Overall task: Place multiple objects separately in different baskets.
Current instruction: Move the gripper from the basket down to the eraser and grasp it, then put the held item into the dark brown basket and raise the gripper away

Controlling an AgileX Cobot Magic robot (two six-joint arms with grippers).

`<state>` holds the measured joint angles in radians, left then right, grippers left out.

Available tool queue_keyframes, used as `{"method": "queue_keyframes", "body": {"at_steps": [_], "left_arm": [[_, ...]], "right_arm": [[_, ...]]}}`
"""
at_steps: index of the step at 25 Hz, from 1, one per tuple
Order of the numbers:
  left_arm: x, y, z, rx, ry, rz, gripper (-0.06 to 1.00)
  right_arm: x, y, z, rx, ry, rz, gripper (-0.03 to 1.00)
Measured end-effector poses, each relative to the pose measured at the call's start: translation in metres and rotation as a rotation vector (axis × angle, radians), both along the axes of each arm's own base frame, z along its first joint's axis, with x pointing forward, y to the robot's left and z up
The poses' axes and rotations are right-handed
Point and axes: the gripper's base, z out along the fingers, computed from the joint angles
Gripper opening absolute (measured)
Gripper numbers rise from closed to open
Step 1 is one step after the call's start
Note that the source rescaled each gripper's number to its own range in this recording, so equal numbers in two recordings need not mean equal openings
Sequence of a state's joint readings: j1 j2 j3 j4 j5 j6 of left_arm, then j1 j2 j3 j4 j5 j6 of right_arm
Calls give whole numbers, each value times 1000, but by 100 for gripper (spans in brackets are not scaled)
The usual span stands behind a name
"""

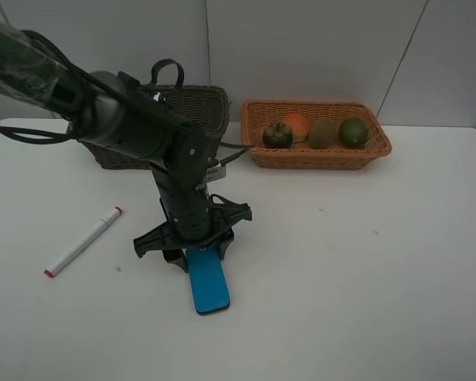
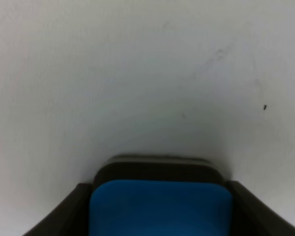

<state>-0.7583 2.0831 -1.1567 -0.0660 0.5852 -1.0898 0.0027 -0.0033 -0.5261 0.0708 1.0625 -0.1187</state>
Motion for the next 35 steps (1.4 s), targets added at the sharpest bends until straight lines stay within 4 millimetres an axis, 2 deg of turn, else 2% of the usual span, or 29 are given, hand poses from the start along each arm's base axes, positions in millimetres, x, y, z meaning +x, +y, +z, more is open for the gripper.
{"method": "queue_keyframes", "body": {"at_steps": [11,16,22,26,35], "left_arm": [[-1,0,0,-7,14,15,57],[-1,-1,6,-17,6,14,57],[0,-1,24,-38,-39,-3,57],[6,-2,43,-42,-90,-35,57],[42,6,94,-1,-222,-59,57]], "right_arm": [[0,0,0,0,0,0,99],[0,0,0,0,0,0,99],[0,0,0,0,0,0,99],[0,0,0,0,0,0,99],[0,0,0,0,0,0,99]]}}
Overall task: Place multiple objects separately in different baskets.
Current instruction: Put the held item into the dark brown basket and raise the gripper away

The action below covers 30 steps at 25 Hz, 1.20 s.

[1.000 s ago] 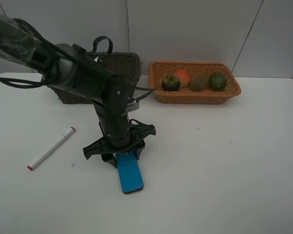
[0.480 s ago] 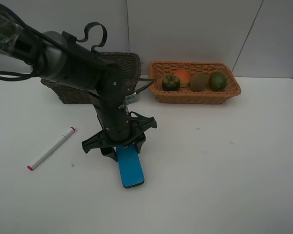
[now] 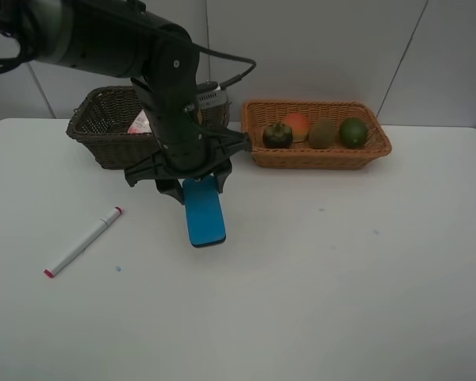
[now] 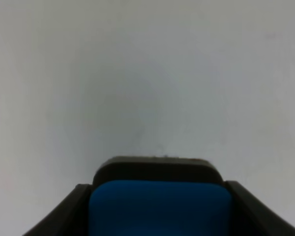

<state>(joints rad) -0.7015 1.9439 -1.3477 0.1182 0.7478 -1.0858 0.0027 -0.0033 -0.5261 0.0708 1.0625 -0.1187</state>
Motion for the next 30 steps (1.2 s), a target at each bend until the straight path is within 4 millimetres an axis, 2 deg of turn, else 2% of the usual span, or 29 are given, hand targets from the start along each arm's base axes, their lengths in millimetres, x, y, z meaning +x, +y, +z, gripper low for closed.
{"method": "queue_keyframes", "body": {"at_steps": [12,16,24,27,30], "left_arm": [[64,30,74,159,-315,-98,57],[83,44,91,209,-438,-142,57],[116,74,106,249,-676,-241,57],[125,82,102,269,-714,-269,57],[136,89,88,283,-706,-279,57]], "right_arm": [[0,0,0,0,0,0,99],[0,0,0,0,0,0,99],[0,0,0,0,0,0,99],[0,0,0,0,0,0,99],[0,0,0,0,0,0,99]]}}
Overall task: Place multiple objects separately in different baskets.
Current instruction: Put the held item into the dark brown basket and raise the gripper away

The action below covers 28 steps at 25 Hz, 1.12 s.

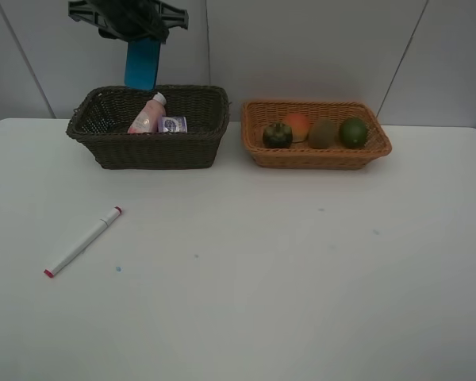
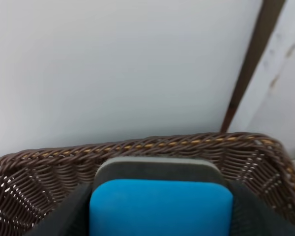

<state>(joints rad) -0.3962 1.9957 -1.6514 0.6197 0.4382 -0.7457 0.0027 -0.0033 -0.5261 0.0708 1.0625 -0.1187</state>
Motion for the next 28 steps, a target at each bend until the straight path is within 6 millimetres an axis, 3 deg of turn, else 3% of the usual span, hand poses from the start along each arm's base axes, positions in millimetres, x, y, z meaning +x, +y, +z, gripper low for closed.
{"method": "queue_keyframes", "body": {"at_steps": [7,12,28], "left_arm": [[19,12,-32,61,9,-38,57],[24,9,-48,70,17,-63,57],[25,10,-48,140,1,-95,57]], "right_arm": [[0,0,0,0,0,0,99],[0,0,0,0,0,0,99],[0,0,0,0,0,0,99]]}}
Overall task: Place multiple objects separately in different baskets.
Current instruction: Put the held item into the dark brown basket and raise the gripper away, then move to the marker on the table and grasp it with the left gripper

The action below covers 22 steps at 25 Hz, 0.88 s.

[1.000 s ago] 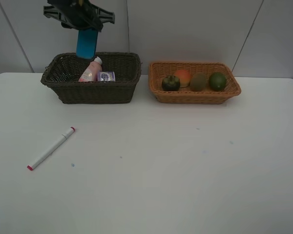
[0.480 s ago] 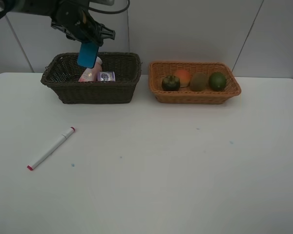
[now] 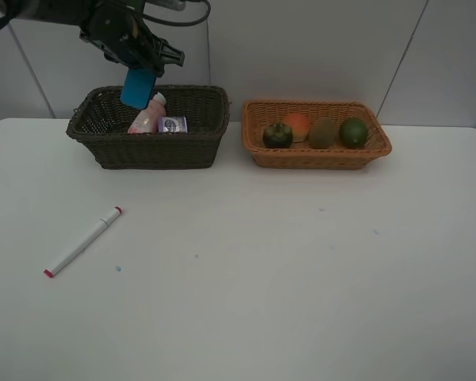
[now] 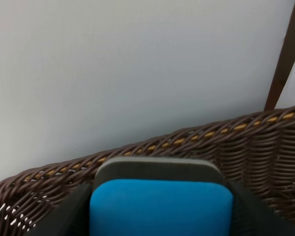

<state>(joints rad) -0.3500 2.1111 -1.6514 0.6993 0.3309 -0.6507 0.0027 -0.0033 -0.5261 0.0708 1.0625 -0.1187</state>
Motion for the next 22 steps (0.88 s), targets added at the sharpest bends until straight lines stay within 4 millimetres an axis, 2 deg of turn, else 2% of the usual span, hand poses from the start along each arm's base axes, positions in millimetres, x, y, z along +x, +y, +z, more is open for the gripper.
{"method": "queue_keyframes", "body": {"at_steps": [4,7,9,22], "left_arm": [[0,0,-1,7,-1,-7,59],[-2,0,-7,12,13,-13,87],[-4,1,-11,18,26,-12,95],[-6,3,-14,31,47,0,98]], "right_arm": [[0,0,0,0,0,0,99],[0,0,0,0,0,0,99],[0,0,0,0,0,0,99],[0,0,0,0,0,0,99]]}}
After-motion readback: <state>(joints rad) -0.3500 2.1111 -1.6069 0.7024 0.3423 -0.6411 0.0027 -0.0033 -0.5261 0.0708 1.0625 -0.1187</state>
